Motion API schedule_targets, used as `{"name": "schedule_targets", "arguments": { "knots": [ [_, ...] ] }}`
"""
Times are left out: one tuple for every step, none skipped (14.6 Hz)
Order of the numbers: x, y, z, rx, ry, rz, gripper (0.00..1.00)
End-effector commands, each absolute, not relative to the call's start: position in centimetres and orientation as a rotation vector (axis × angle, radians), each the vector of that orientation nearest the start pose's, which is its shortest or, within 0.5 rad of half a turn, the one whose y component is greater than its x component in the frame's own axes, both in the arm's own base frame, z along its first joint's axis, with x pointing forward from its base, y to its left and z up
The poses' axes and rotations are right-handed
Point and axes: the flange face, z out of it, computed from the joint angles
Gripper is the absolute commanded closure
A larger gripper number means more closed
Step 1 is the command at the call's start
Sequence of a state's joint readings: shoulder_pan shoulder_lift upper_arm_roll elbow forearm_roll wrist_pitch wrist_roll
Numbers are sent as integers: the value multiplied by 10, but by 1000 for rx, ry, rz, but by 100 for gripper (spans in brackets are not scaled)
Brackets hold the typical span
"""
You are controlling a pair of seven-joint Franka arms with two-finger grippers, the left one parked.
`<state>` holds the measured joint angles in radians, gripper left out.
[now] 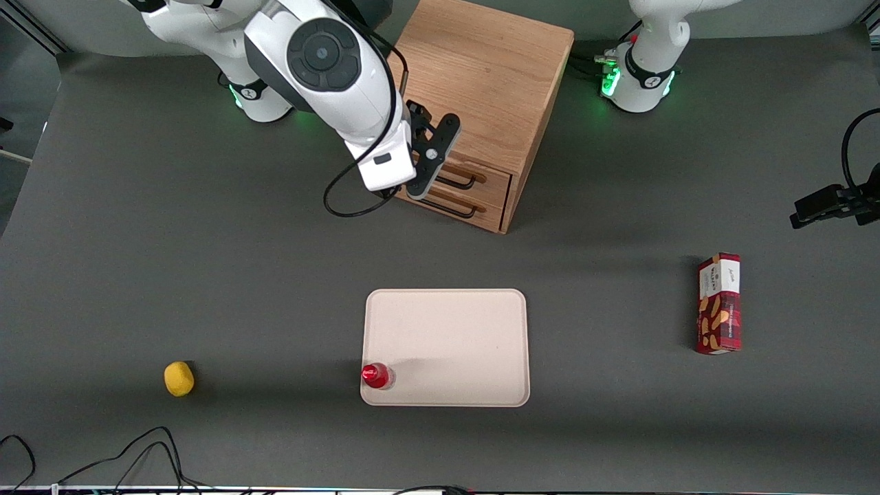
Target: Open upper drawer
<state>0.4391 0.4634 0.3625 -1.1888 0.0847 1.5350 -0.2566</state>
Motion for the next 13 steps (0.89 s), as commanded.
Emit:
{"name": "schedule_targets", "arguments": {
  "knots": [
    [500,456,512,-2516,-1485,198,0],
    [497,457,504,-2512,-1495,209,0],
    [498,456,495,-2512,-1510,204,0],
    [497,456,489,-2511,-1535,187,0],
    [495,458,482,-2508,-1556,172,0],
    [493,459,472,-2511,-1564,168,0],
    [492,460,468,-2511,-1565,163,0],
    [493,460,467,-2516,-1571,154,0],
    [492,460,461,-2523,-1582,162,0],
    [490,461,460,-2524,-1597,158,0],
    [486,464,456,-2517,-1614,160,0],
    [482,467,451,-2514,-1625,160,0],
    [483,467,447,-2517,-1625,157,0]
  ]
}}
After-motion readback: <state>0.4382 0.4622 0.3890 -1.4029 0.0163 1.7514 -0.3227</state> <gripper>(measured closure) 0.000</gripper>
